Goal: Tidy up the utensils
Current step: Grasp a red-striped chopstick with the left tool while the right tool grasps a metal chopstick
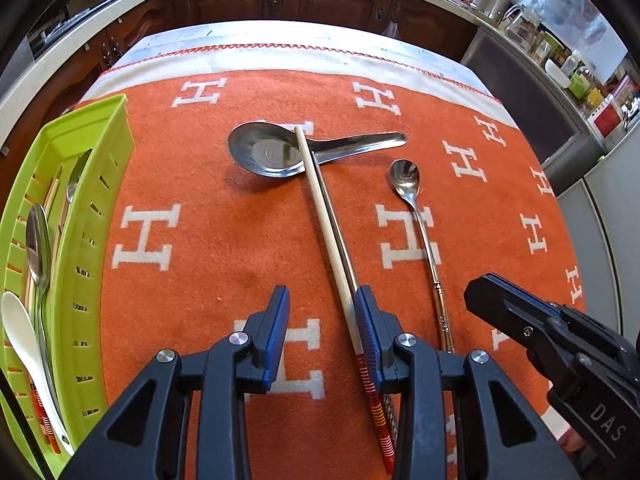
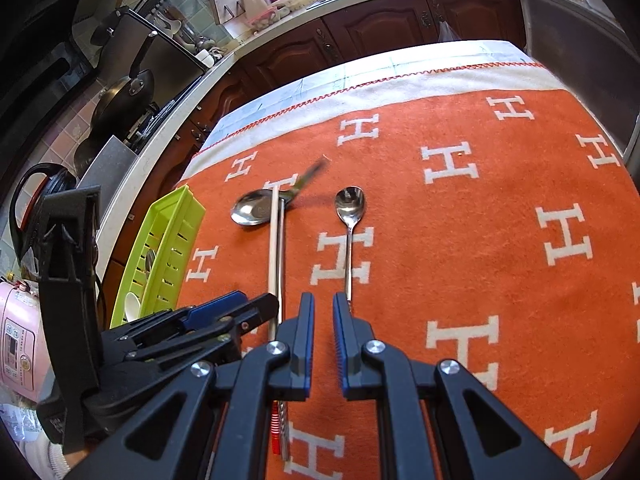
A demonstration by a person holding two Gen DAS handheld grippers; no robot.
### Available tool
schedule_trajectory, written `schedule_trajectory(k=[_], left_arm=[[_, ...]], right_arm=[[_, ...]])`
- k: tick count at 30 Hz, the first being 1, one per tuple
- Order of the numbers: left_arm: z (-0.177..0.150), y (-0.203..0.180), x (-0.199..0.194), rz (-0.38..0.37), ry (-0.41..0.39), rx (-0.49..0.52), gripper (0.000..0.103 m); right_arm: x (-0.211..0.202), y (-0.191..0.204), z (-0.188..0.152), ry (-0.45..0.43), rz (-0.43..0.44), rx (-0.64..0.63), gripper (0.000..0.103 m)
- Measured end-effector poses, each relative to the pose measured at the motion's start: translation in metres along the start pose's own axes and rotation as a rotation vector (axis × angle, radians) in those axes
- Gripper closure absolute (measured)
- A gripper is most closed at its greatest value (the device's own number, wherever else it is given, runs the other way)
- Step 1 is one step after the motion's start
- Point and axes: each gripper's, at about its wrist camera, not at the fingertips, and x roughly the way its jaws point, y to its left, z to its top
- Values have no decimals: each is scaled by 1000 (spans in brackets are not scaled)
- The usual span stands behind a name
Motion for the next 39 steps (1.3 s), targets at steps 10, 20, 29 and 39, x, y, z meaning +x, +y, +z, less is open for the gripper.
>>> schedule_trajectory(k=[10, 20, 29, 39], left_arm=[[-5, -2, 1, 87, -22, 37, 71], [-17, -13, -3, 109, -81, 98, 96], [-18, -2, -12, 29, -56, 69, 100], [-16, 17, -54, 12, -123, 53, 100]], right_arm=[[-1, -1, -1, -6, 8, -10, 92], [4, 8, -4, 5, 5, -42, 92], [10, 14, -4, 18, 2, -59, 92], [37, 34, -4, 98, 19, -92, 87]])
